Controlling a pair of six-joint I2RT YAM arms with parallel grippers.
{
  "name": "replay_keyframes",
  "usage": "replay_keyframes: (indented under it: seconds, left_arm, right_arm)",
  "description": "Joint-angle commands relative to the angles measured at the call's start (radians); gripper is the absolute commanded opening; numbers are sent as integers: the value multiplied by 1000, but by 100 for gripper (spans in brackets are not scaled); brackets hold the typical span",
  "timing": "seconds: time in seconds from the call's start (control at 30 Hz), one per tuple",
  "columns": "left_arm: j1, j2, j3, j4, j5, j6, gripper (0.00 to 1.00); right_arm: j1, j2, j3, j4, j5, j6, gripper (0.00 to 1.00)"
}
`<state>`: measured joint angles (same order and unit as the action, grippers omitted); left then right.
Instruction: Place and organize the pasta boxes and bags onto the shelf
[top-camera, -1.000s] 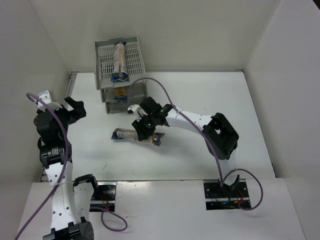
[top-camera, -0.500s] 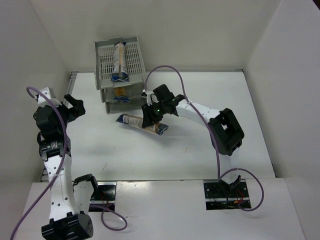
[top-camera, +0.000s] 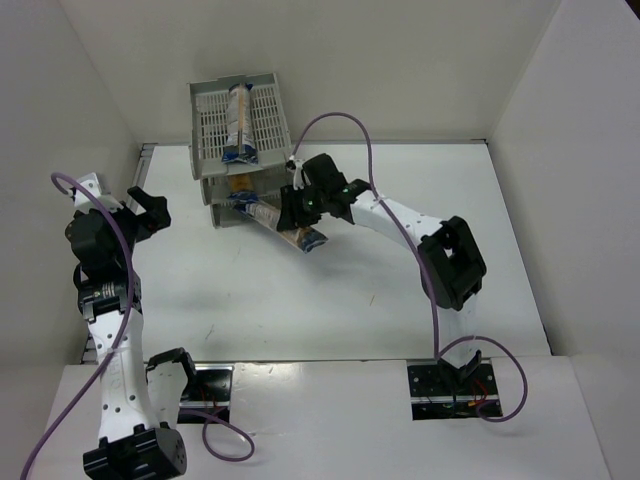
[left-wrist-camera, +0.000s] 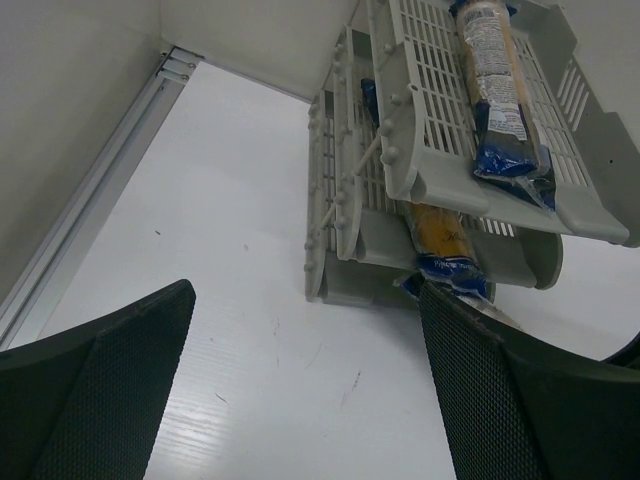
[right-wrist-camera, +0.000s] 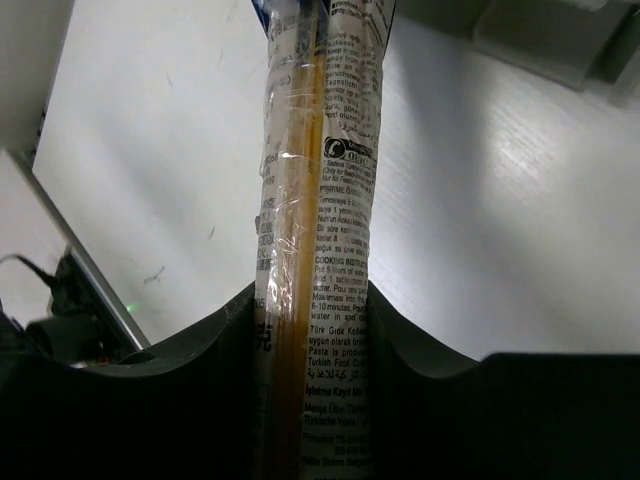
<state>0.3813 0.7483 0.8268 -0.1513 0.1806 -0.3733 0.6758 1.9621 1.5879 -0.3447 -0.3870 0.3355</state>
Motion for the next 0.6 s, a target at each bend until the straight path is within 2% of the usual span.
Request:
replay_keyframes:
  seconds: [0.0, 0.33, 0.57]
  left_arm:
    - [7, -6, 29, 56, 13, -18, 100]
    - [7, 3, 20, 65, 13, -7, 100]
    - [7, 3, 11, 65, 4, 2, 100]
  right_arm:
    - [-5, 20, 119, 161, 80, 111, 0]
    - [65, 172, 274, 118, 393, 140, 0]
    - [120, 236, 372, 76, 467, 192, 0]
